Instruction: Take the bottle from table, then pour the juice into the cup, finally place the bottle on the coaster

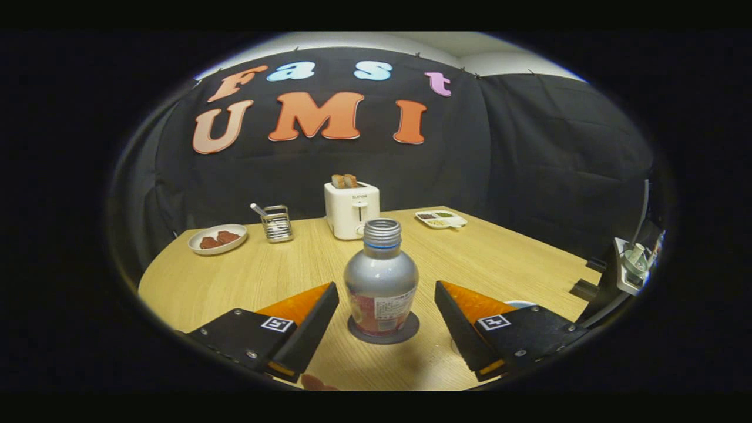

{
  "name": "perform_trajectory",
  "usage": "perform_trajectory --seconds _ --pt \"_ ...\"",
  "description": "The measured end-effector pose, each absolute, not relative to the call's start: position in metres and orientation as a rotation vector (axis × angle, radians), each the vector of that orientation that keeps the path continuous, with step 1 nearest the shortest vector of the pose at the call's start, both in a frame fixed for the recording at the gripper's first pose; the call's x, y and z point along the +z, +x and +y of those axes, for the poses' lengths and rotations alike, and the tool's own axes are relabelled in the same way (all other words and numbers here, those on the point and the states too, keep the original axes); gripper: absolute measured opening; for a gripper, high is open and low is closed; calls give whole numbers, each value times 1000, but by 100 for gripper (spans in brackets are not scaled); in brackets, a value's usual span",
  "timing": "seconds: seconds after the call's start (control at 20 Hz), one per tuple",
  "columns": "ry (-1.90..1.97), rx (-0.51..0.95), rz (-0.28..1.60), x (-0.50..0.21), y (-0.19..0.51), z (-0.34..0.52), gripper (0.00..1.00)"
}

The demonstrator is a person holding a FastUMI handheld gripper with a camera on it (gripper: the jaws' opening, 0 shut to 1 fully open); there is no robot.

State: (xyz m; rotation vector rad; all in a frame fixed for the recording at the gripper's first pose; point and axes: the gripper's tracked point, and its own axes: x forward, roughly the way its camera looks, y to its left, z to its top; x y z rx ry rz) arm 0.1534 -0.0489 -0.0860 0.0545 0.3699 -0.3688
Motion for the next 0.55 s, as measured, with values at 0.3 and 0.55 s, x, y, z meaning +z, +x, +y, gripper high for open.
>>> perform_trajectory --seconds 0.3,0.55 --pt "19 -227 273 -40 103 2 98" --pt "31 -71 167 -15 61 59 98"
